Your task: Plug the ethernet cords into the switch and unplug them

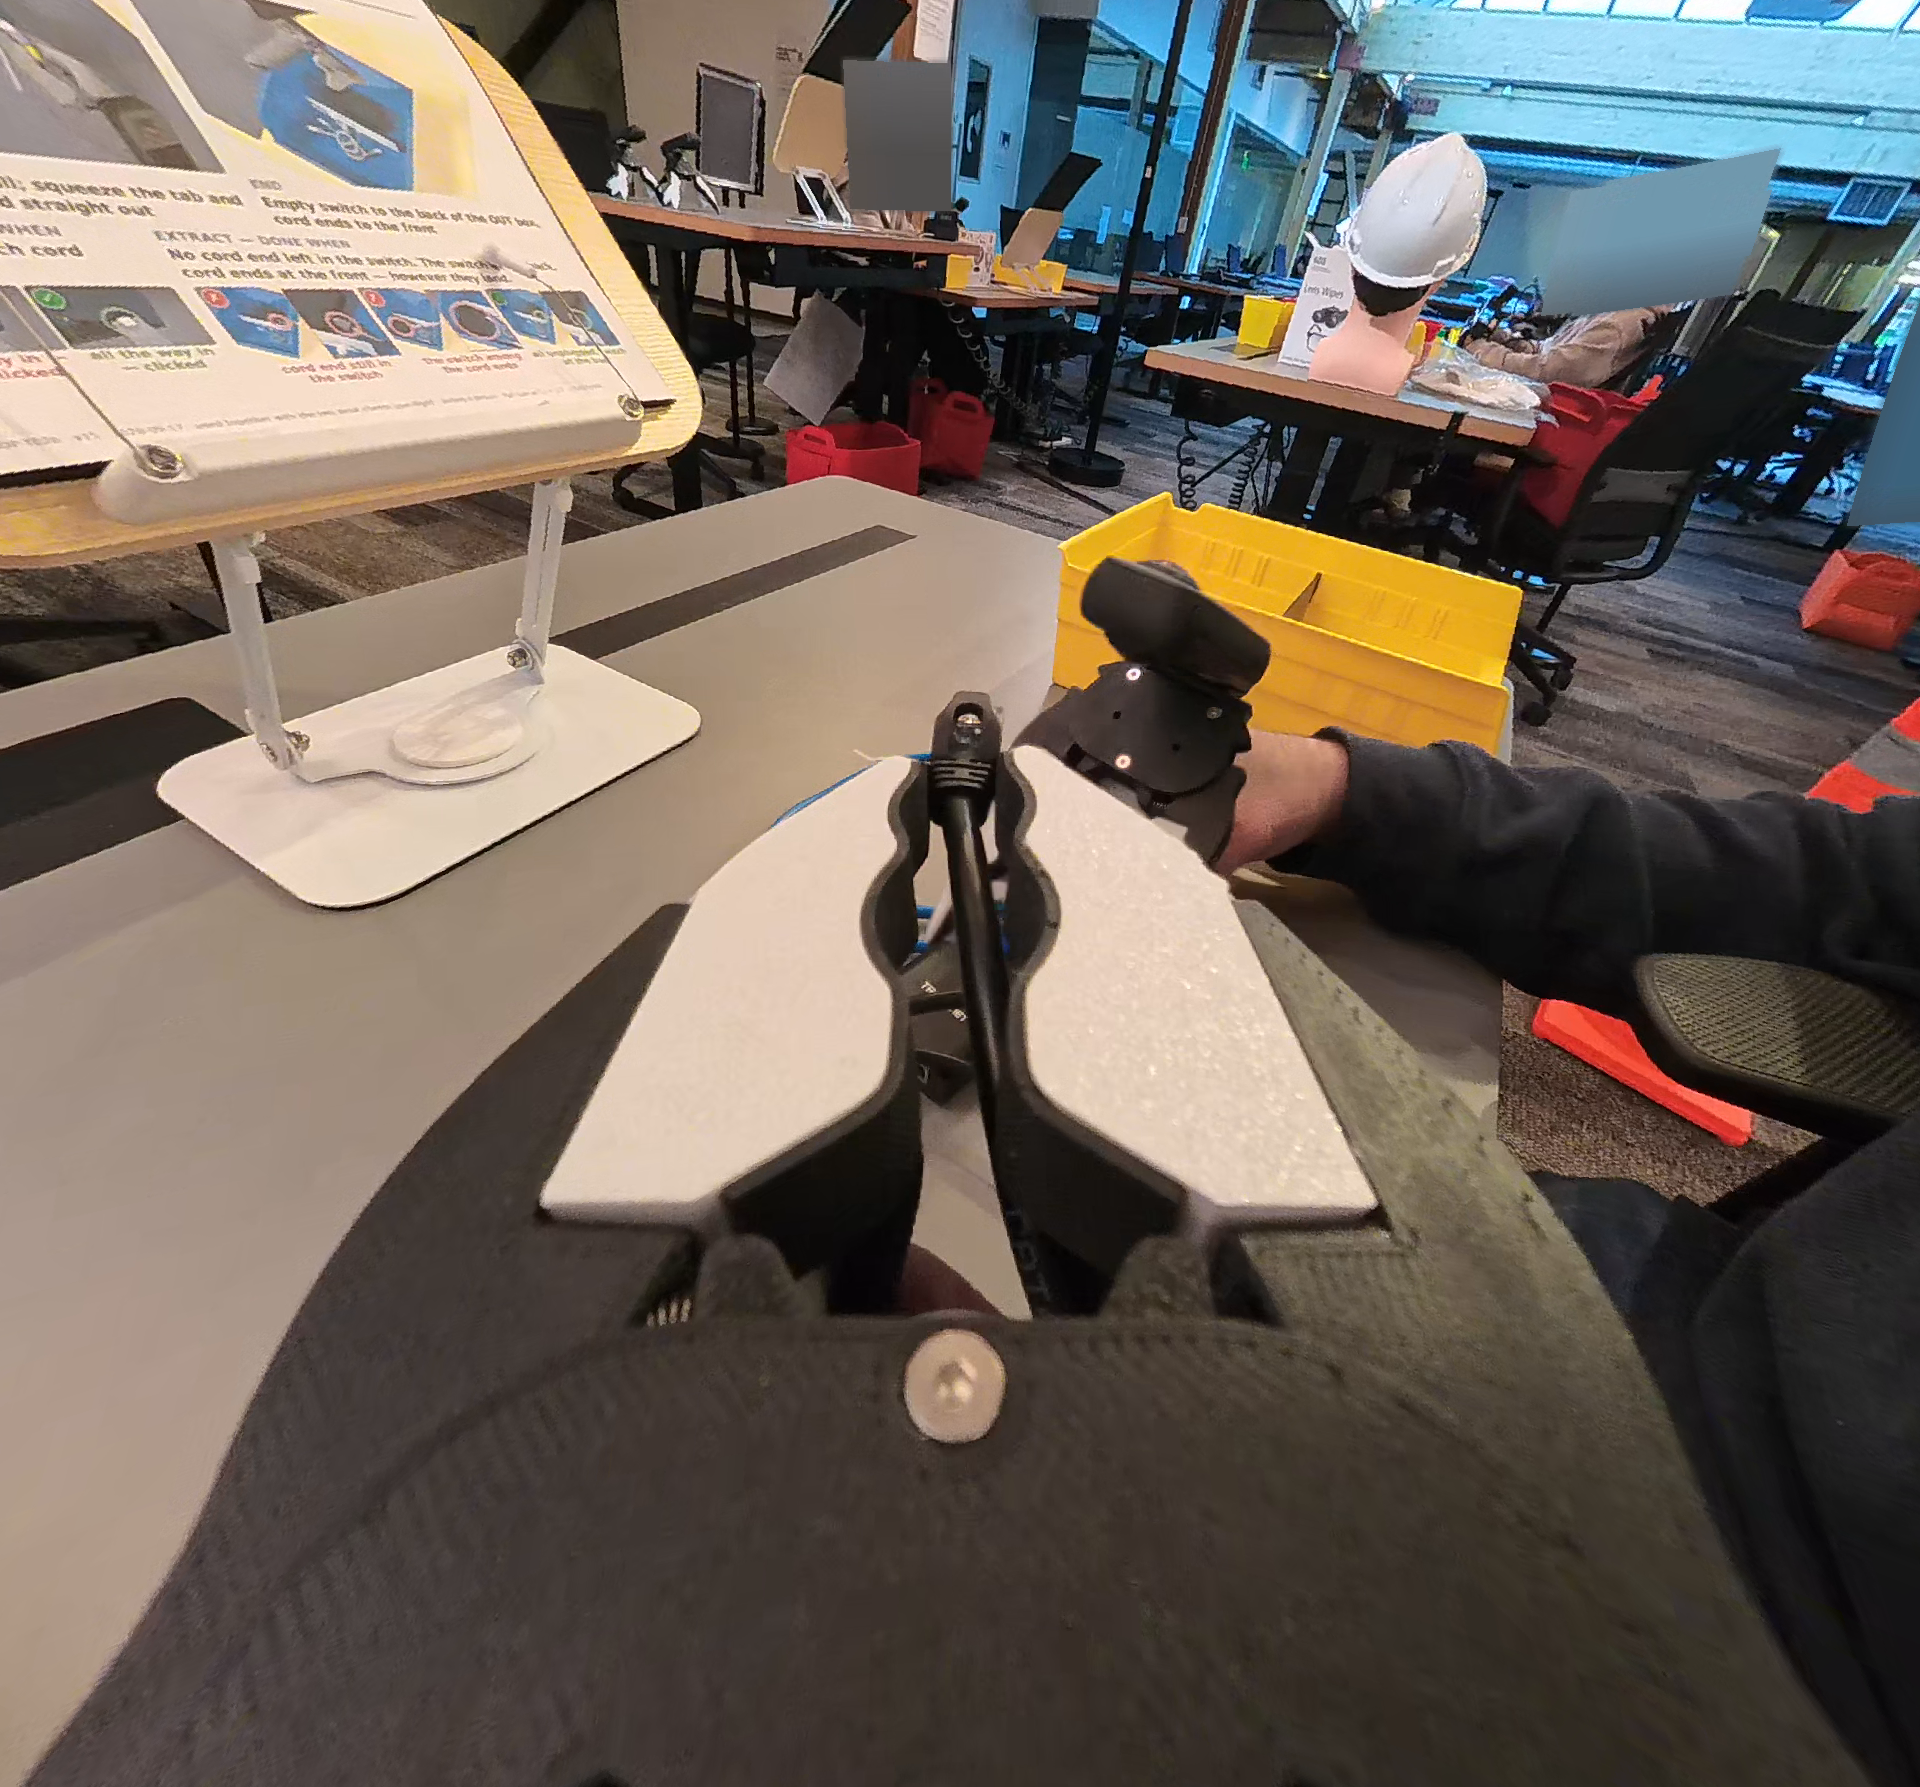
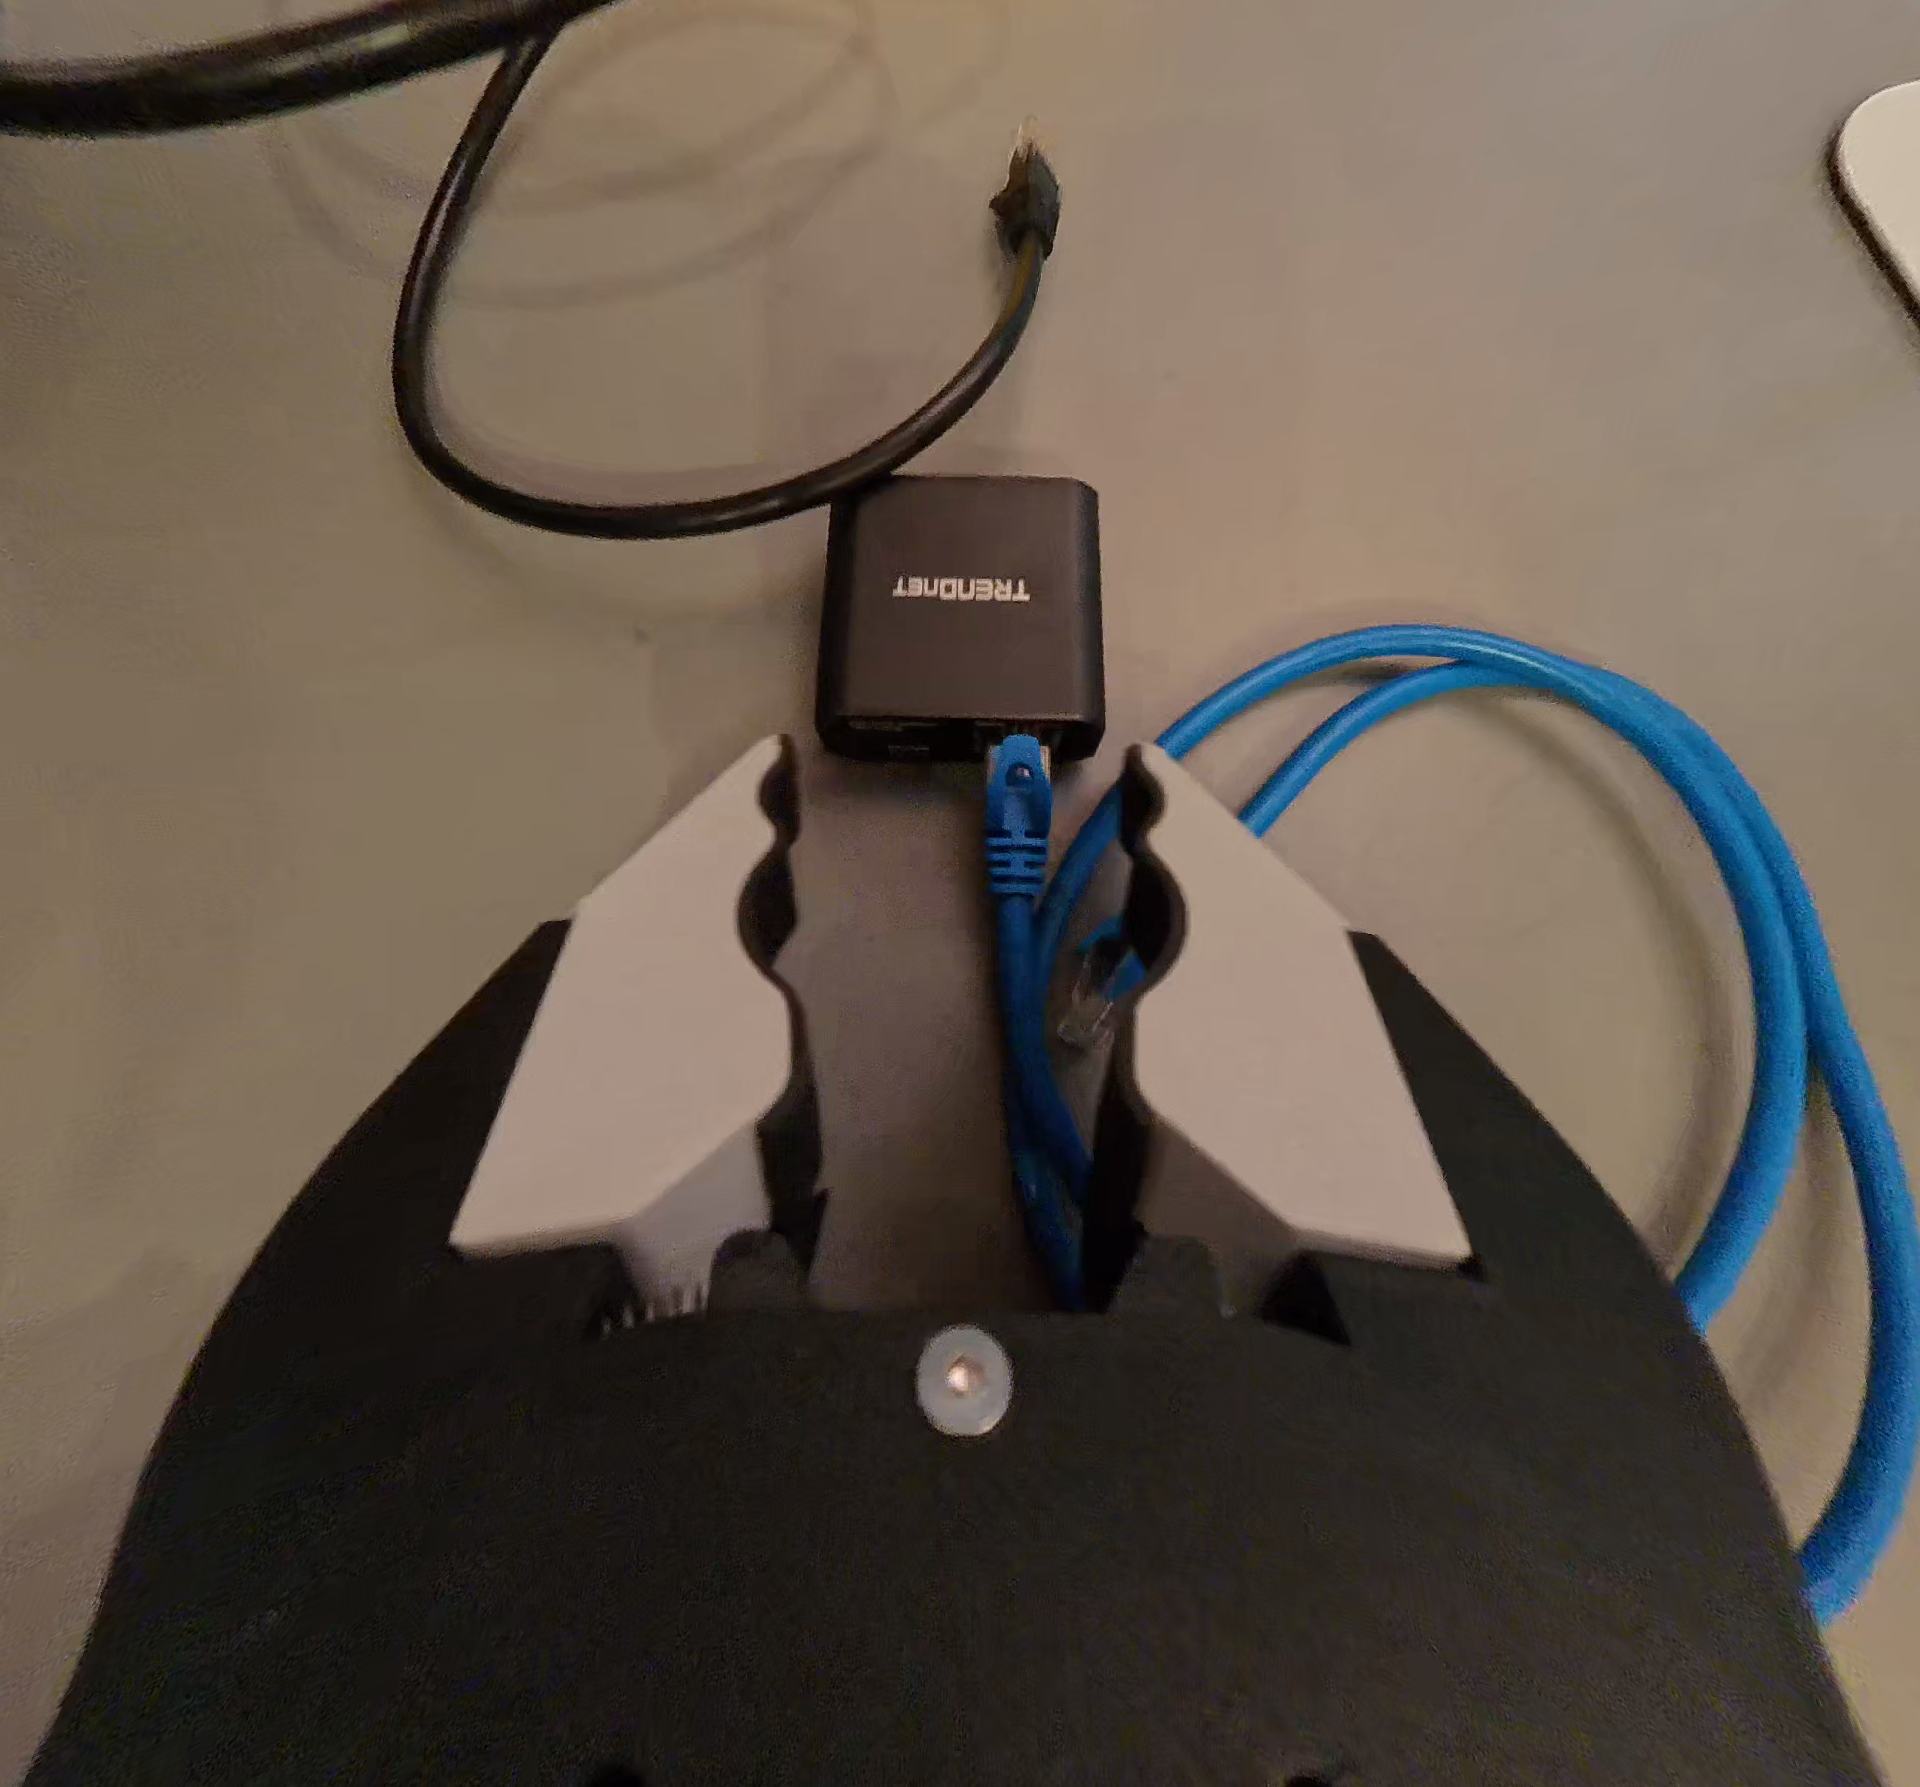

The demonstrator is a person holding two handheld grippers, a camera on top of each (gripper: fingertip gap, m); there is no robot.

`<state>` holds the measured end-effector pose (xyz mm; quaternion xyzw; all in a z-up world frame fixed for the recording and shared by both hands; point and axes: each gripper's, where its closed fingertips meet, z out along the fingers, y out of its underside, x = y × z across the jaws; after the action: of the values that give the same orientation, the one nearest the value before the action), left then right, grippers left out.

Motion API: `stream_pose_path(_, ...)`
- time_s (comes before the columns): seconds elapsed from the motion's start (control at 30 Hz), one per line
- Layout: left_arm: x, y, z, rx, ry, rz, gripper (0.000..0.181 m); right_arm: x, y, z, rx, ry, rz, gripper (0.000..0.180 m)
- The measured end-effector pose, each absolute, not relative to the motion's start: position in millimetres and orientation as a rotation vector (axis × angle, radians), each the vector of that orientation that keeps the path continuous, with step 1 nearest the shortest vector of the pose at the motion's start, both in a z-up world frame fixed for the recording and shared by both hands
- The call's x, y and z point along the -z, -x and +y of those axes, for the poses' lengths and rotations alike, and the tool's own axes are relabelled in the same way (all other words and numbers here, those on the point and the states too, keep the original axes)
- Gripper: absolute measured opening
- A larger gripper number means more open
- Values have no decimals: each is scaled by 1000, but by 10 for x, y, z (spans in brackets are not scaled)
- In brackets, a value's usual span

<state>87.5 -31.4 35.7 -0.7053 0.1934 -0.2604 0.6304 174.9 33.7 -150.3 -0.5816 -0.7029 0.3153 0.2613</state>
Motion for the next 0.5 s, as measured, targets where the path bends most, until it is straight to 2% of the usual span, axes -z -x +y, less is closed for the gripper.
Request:
stream_pose_path(0.03,-357,-869,-314,596,1614,442,11,1488,-1734,330,-840,1565,-1901,68)
stream_pose_path(0.13,-355,-863,-304,601,1613,439,12,1557,-1665,309,-772,1553,-1934,76)
stream_pose_path(0.5,-331,-864,-280,610,1616,443,11,1545,-1529,356,-855,1571,-1910,59)
